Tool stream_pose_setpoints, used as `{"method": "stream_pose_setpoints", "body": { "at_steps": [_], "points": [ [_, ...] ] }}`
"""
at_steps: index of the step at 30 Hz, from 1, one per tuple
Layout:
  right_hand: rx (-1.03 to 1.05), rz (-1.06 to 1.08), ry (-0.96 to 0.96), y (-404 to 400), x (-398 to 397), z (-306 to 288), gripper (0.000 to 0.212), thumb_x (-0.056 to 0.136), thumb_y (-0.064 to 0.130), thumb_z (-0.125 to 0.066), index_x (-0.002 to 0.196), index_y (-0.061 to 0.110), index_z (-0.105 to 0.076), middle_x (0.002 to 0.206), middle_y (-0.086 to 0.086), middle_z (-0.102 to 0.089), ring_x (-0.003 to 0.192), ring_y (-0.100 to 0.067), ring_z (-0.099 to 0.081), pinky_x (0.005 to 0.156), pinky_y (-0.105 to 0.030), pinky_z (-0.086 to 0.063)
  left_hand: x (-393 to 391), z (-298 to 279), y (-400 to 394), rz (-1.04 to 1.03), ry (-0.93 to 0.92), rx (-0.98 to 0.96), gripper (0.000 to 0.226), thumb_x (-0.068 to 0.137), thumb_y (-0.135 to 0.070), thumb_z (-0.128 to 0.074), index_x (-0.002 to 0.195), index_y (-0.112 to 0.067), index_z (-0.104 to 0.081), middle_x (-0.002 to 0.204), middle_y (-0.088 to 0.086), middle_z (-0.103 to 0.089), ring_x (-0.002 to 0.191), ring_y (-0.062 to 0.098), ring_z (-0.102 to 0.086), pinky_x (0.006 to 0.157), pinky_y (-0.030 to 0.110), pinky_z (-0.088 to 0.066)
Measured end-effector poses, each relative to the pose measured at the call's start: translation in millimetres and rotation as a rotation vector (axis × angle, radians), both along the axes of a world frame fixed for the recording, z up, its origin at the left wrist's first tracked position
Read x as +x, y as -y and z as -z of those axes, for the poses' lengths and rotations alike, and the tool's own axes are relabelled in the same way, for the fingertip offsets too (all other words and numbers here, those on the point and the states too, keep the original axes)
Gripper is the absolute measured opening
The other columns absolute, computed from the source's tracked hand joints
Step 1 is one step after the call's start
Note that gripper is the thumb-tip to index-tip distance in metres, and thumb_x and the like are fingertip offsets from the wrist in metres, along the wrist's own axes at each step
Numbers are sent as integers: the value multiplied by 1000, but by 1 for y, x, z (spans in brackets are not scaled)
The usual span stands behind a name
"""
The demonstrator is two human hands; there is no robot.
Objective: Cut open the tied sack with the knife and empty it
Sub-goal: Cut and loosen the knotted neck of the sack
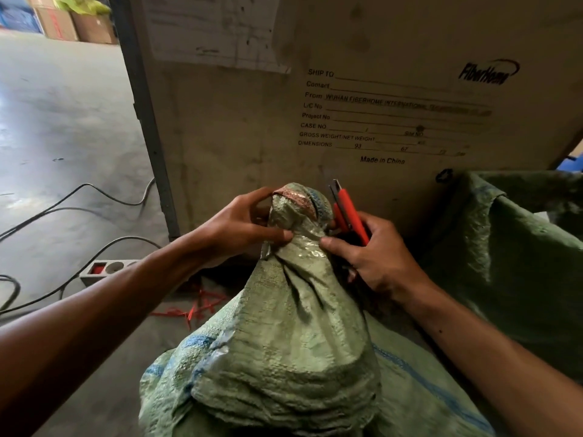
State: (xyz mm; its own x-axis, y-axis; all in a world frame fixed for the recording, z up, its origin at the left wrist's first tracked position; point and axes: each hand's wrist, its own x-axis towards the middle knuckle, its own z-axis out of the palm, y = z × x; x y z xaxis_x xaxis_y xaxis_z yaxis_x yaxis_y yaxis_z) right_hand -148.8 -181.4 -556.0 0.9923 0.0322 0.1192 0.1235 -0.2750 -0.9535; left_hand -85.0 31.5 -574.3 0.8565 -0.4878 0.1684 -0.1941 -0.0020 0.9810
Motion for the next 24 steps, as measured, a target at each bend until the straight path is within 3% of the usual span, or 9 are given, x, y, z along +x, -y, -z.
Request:
{"method": "stream_pose_setpoints", "body": {
  "at_steps": [2,5,10,13,17,21,24],
  "points": [
    [15,72,37,6,2,0,20,76,19,-76,90,23,-61,76,-2,-65,52,-4,-64,45,-19,-53,0,0,-4,-48,-61,-78,65,73,16,-68,125,-21,-55,98,4,-77,92,19,-72,74,27,-59],
    [-16,100,8,9,4,3,27,73,19,-77,92,22,-59,90,-5,-67,79,-14,-68,70,-28,-59,-3,-1,-1,-28,-125,-152,60,70,9,-65,121,-22,-57,89,3,-75,80,14,-69,65,24,-57],
    [84,60,80,-7,6,4,33,75,2,-74,87,27,-55,78,6,-64,63,9,-64,52,-7,-49,-8,-3,10,-26,-88,-61,72,63,-5,-83,126,-16,-51,107,14,-72,97,26,-71,80,31,-59],
    [49,105,115,-4,10,-1,29,76,3,-73,87,22,-54,73,2,-57,54,7,-60,51,-9,-51,-6,-3,6,-27,-96,-48,75,60,-2,-78,128,-10,-48,110,18,-68,97,27,-68,83,32,-57],
    [-17,100,151,-3,12,-4,27,78,8,-73,88,24,-54,75,2,-56,59,2,-60,54,-8,-50,-1,-3,0,0,-100,-55,72,61,3,-76,127,-8,-50,106,18,-67,94,27,-65,78,28,-59],
    [-31,95,129,1,13,-7,27,78,13,-74,89,26,-53,78,-1,-57,67,-14,-60,57,-23,-50,2,-3,0,-9,-92,-45,62,69,14,-70,124,-12,-52,103,14,-69,93,25,-67,76,27,-58],
    [-57,77,90,2,13,-9,24,80,16,-72,91,26,-53,81,-2,-57,64,-11,-58,54,-20,-47,4,-6,-1,7,-90,-28,61,70,19,-67,120,-13,-54,100,11,-69,90,22,-67,72,24,-57]
  ]
}}
